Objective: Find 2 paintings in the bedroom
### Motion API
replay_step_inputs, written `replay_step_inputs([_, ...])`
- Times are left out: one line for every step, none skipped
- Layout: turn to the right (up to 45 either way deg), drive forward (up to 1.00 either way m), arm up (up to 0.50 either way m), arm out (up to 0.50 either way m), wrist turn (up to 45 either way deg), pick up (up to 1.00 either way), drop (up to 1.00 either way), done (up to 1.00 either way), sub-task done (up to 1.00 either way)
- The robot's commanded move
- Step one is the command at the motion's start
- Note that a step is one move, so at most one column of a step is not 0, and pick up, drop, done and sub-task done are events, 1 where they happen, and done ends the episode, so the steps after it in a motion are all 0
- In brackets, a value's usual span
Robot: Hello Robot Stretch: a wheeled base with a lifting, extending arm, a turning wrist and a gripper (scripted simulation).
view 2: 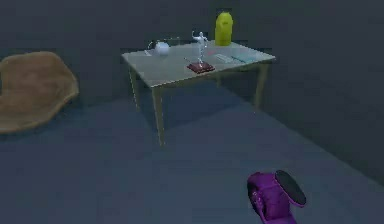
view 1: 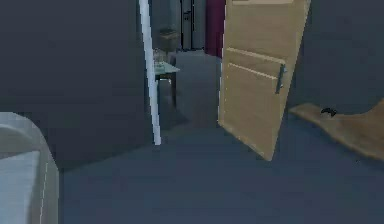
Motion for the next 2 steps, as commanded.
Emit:
replay_step_inputs([45.0, 0.0, 0.0, 0.0, 0.0, 0.0, 0.0, 0.0, 0.0])
replay_step_inputs([45.0, 0.0, 0.0, 0.0, 0.0, 0.0, 0.0, 0.0, 0.0])
